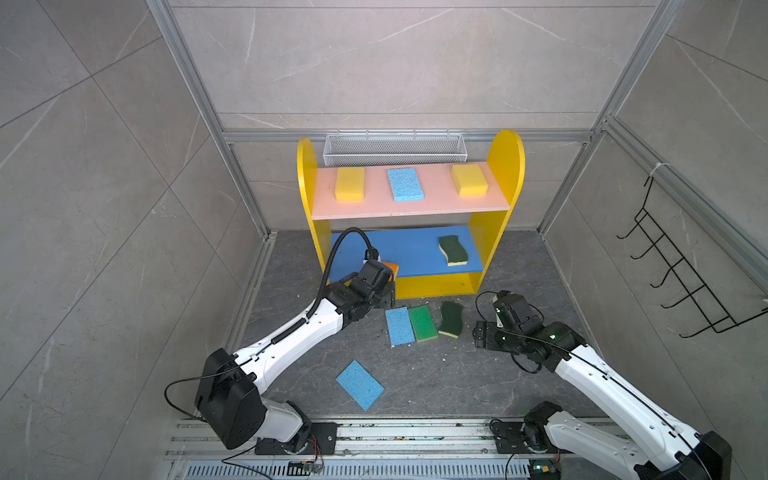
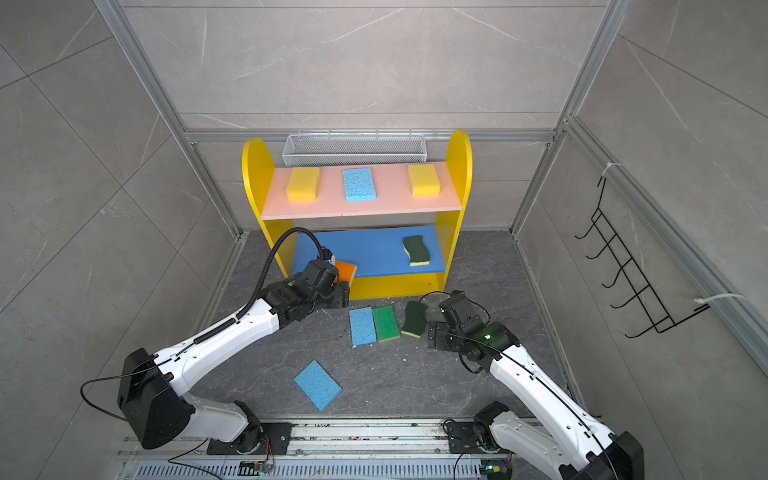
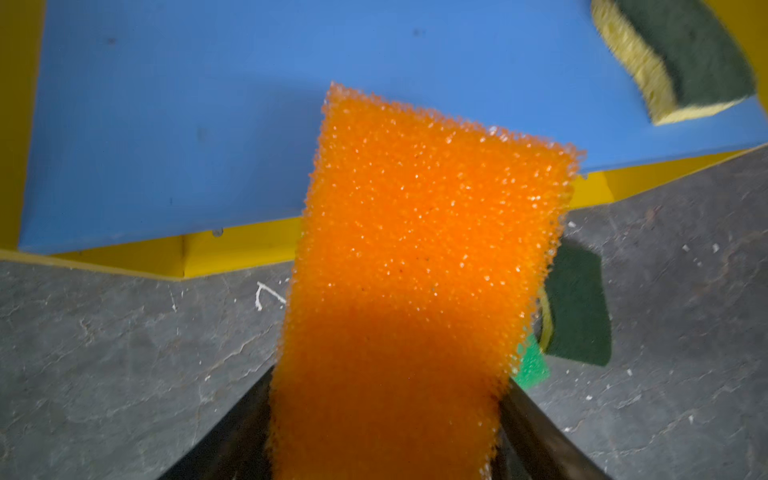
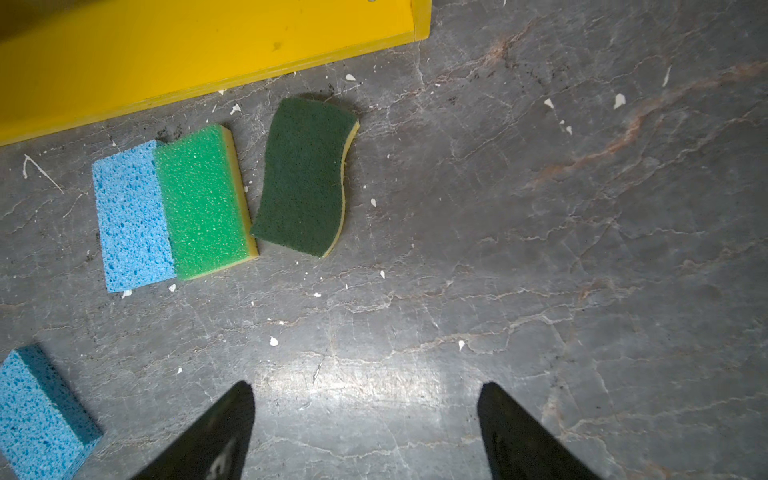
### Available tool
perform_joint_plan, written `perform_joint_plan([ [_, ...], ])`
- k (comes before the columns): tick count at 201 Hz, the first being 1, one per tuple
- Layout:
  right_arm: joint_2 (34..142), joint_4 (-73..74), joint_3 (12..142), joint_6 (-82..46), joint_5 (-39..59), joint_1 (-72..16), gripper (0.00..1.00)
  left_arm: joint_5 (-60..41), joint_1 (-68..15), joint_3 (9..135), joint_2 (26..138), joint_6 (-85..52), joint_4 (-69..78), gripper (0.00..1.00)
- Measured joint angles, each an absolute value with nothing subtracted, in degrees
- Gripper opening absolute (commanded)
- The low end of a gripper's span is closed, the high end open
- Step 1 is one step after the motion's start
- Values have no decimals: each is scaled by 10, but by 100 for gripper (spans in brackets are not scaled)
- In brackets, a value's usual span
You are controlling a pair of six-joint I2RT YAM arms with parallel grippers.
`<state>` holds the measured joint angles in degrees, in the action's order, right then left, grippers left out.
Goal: Place and organize the cleaning sponges onto the shelf
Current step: 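Carry the orange sponge with the left gripper over the blue shelf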
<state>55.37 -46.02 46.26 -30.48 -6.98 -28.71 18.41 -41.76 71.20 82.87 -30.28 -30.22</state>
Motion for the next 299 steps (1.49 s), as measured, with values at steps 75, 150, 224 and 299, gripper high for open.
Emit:
perform_joint_plan([
  [75,544,-456,453,-304,-63,-287,86,224,-418,814,959,-371,-278,72],
  [150,542,-443,432,-303,-42,-287,86,245,-422,929,1053,-417,-270,72],
  [224,542,-434,422,-302,-31,-287,86,286,-423,967,1111,-422,-270,72],
  [299,542,-431,419,-303,-25,-287,86,302,-422,1006,1152,-421,-274,72],
])
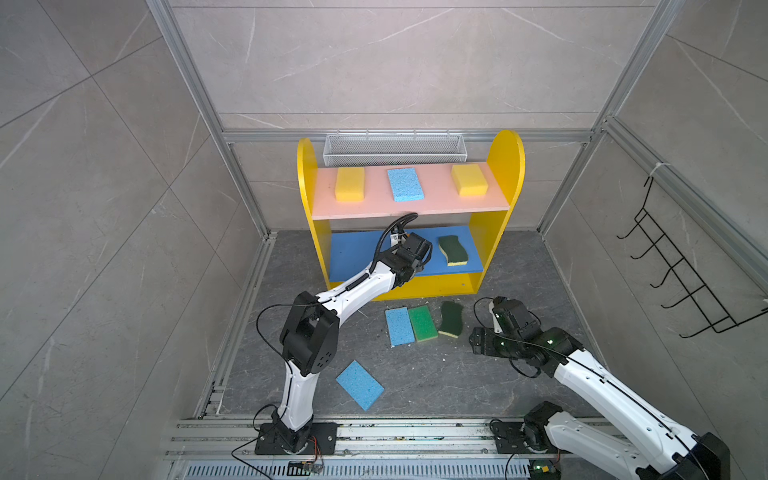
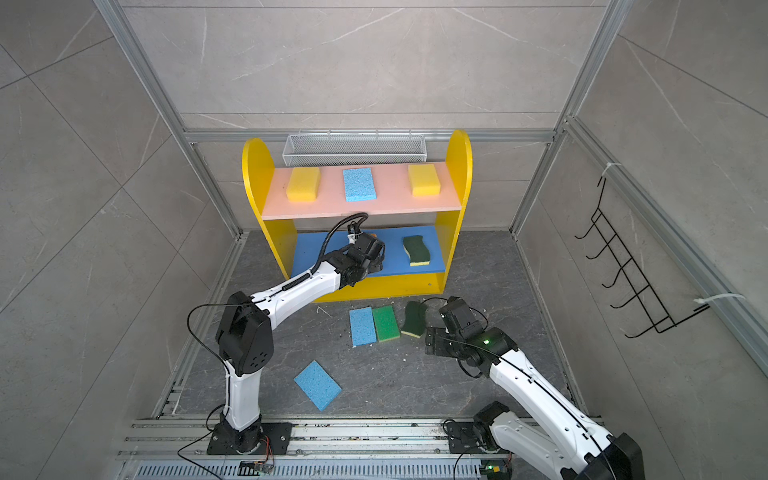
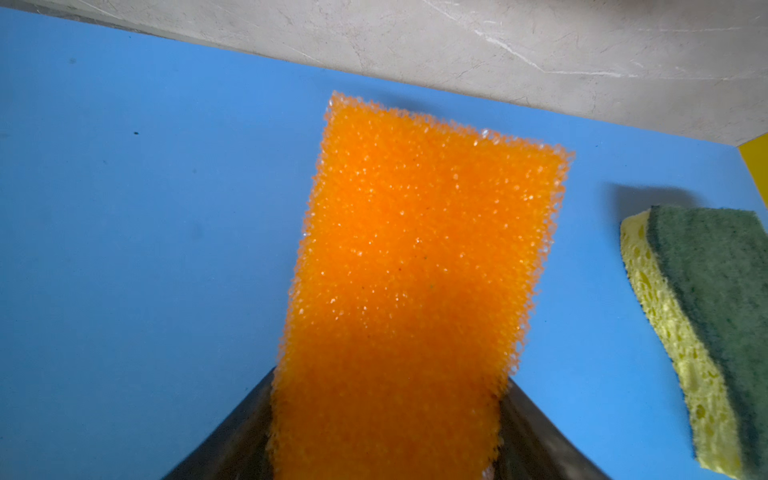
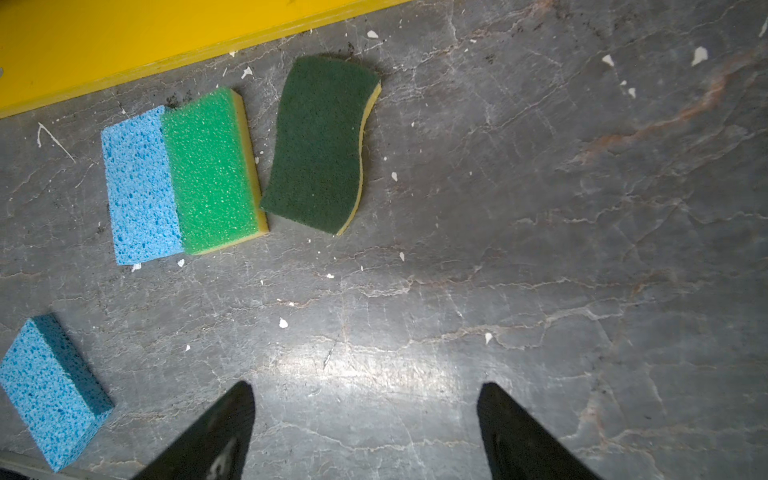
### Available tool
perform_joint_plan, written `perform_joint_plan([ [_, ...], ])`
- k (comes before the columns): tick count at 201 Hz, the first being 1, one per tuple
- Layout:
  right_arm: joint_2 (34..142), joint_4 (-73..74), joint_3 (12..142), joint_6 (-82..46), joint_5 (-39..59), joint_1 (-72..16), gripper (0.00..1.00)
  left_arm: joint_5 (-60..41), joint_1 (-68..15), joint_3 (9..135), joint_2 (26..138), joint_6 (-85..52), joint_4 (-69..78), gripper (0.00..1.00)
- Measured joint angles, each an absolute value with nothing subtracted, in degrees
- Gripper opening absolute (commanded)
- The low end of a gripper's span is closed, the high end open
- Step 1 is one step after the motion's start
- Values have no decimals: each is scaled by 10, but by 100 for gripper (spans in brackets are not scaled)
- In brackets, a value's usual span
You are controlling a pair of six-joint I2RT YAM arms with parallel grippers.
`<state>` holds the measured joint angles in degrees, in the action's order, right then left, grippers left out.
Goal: Place and organize the cleaning sponges onto the shelf
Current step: 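Carry the orange sponge with the left gripper over the blue shelf, then lower the orange sponge onto the blue shelf and open the left gripper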
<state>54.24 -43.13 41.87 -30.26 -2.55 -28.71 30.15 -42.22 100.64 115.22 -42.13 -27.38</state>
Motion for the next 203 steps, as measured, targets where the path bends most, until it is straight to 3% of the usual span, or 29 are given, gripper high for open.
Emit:
perform_joint_plan([
  [203,557,-418,418,-303,-18,-287,86,294,-408,1009,1173,-404,-230,84],
])
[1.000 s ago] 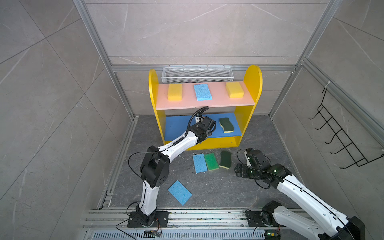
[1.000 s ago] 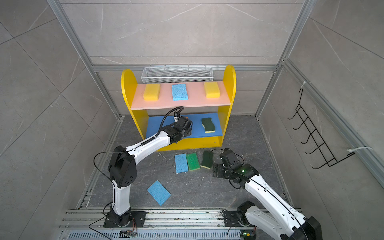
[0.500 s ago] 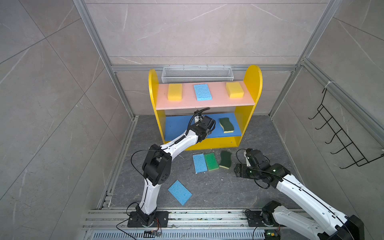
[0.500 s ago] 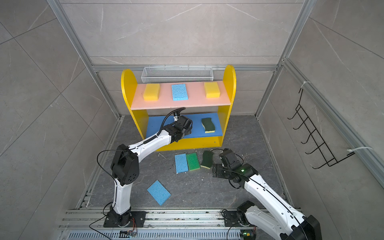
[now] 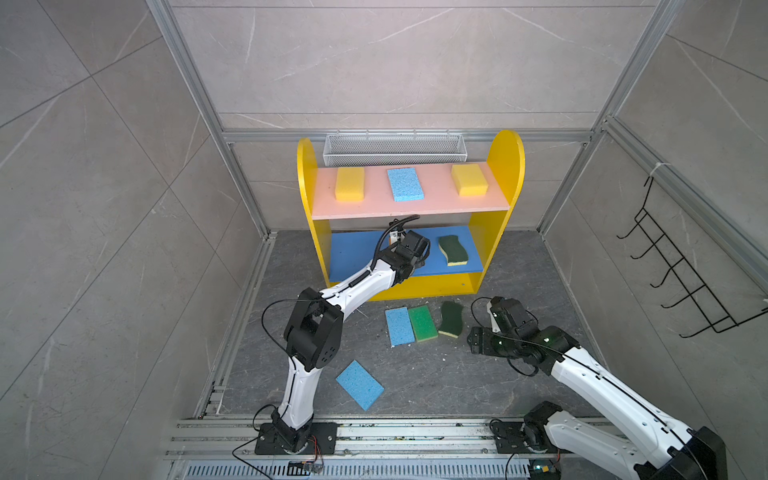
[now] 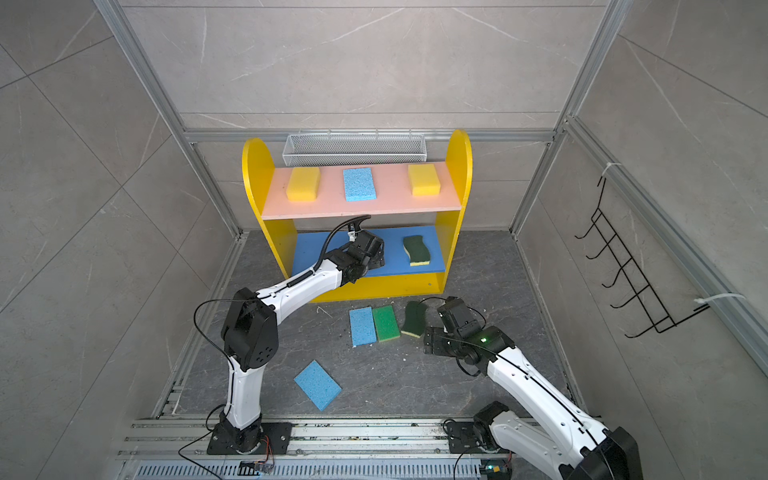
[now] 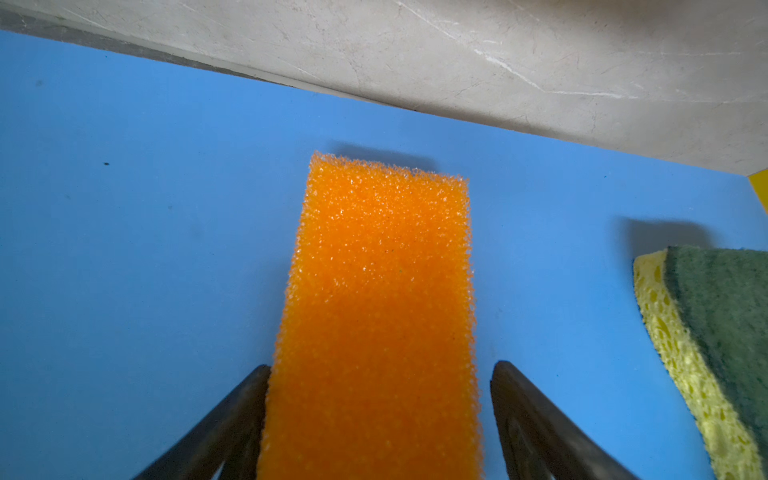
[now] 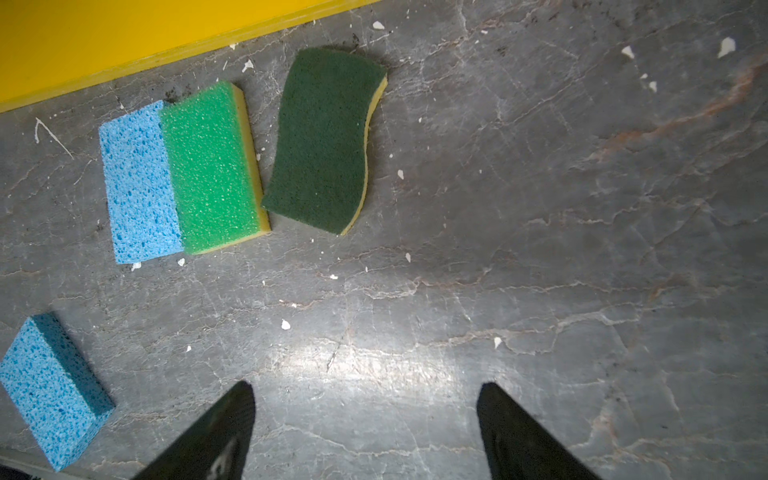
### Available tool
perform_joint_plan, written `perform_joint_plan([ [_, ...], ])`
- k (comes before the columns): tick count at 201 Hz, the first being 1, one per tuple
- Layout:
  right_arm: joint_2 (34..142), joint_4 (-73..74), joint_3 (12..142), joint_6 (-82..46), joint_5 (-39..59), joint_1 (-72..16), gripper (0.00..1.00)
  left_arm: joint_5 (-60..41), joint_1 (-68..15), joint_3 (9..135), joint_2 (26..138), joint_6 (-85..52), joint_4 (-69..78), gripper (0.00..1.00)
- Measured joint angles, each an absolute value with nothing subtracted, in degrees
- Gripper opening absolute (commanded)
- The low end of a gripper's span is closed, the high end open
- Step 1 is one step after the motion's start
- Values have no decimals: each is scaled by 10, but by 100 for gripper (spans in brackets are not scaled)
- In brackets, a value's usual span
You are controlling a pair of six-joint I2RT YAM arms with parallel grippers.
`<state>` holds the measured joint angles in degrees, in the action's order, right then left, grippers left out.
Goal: Place and organize the cleaning sponges onto the shelf
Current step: 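Lower the orange sponge onto the blue shelf and open the left gripper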
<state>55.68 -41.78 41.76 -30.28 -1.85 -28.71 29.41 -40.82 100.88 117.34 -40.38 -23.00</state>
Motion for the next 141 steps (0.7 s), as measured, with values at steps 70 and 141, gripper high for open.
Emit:
perform_joint_plan([
  [70,556,-418,414,-303,-17,-287,86,293,-408,1001,1170,-392,-222,86],
  [141,555,-417,412,-303,-17,-287,86,293,-408,1004,1172,-389,-227,86],
])
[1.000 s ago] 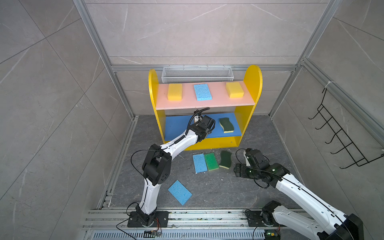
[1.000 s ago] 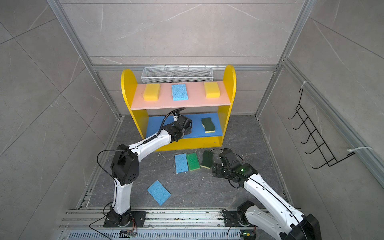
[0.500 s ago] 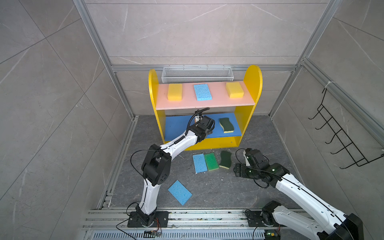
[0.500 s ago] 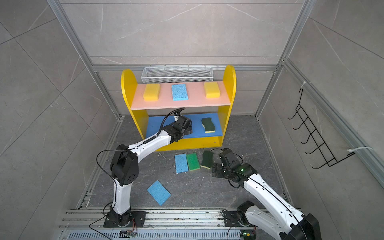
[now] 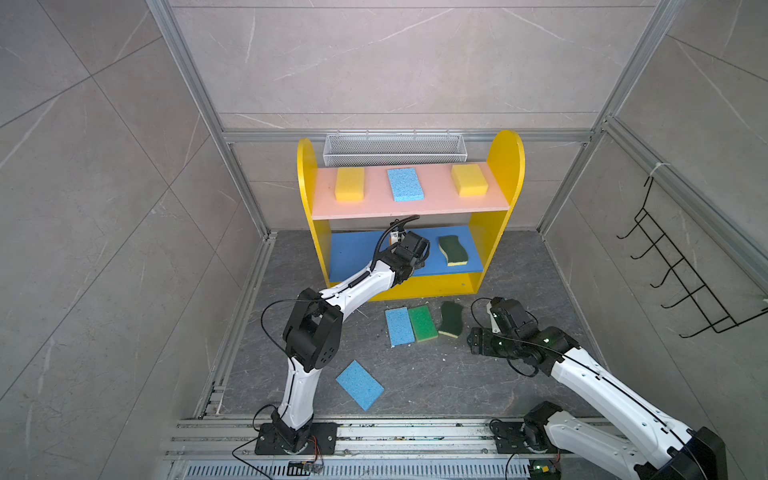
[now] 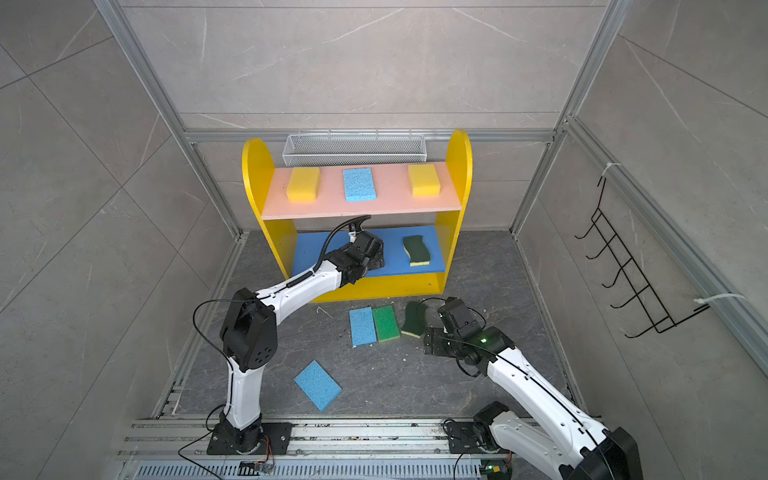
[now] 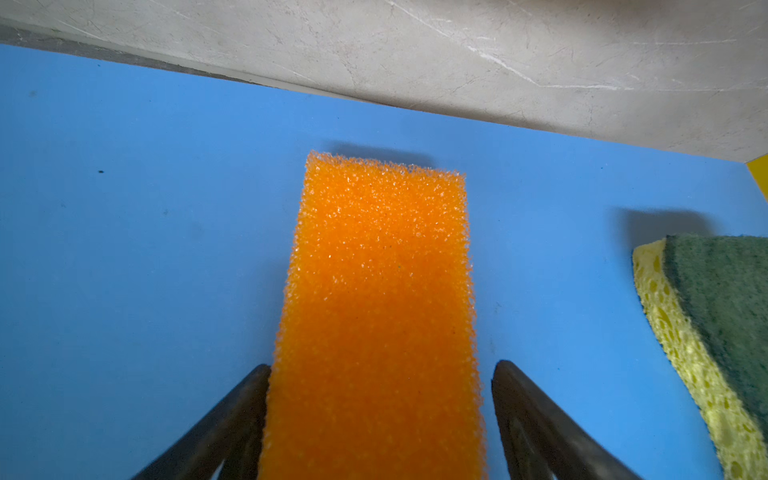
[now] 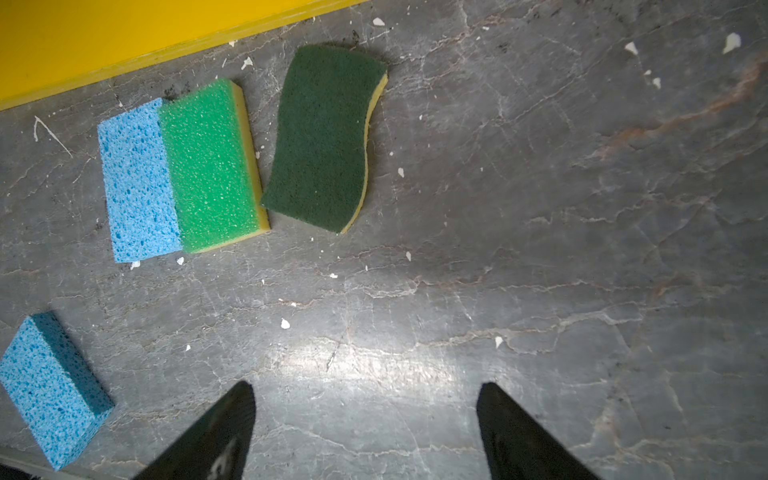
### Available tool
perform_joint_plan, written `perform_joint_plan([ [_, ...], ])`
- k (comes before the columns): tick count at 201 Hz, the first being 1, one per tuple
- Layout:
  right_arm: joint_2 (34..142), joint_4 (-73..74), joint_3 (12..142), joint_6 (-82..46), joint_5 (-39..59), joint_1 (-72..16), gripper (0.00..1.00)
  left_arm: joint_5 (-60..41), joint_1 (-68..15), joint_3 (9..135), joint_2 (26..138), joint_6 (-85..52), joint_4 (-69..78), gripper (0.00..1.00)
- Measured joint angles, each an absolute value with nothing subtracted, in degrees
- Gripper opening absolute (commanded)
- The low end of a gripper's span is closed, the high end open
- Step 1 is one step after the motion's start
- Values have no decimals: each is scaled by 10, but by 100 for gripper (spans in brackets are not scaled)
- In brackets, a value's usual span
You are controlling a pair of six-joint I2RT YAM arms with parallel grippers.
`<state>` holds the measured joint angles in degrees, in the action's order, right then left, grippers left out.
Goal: Place and organize the cleaning sponges onto the shelf
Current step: 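Lower the orange sponge onto the blue shelf and open the left gripper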
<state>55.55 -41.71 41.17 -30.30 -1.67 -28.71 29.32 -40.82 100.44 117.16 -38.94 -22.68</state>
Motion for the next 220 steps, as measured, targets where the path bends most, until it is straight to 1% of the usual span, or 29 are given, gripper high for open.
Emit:
perform_joint_plan([
  [101,547,-418,407,-303,-17,-287,86,284,-408,1004,1171,-369,-225,88],
  [138,540,-418,407,-303,-17,-287,86,284,-413,985,1157,-355,-225,88],
  [184,528,-417,407,-303,-16,-287,86,298,-429,917,1096,-350,-232,89],
  [220,523,-406,407,-303,-14,-288,85,318,-446,857,1013,-345,-237,88],
])
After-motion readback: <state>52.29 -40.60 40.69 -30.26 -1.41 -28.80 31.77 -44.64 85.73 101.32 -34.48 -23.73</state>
